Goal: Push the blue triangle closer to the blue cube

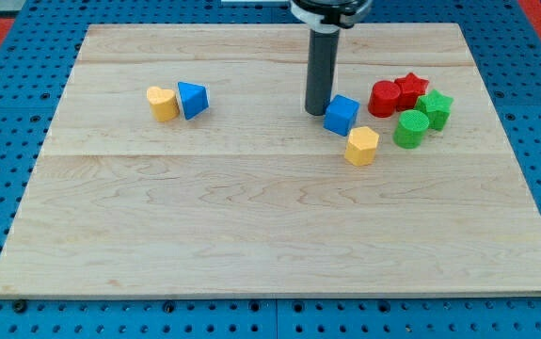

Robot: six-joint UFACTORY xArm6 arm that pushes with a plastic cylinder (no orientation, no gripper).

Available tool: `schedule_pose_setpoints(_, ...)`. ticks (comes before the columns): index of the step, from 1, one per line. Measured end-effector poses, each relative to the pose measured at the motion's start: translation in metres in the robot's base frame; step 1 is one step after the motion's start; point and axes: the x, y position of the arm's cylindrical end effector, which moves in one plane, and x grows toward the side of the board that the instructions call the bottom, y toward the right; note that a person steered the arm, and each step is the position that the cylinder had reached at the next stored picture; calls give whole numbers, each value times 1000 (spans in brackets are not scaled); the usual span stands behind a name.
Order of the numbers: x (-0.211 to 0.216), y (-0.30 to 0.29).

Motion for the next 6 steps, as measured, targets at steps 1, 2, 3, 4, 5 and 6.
schedule_pose_setpoints(1, 20, -44)
schedule_pose_setpoints(2, 27, -150)
schedule_pose_setpoints(3, 15, -272)
schedule_pose_setpoints(4, -22, -294)
schedule_pose_setpoints(5, -29, -182)
schedule_pose_setpoints(6, -14, -95)
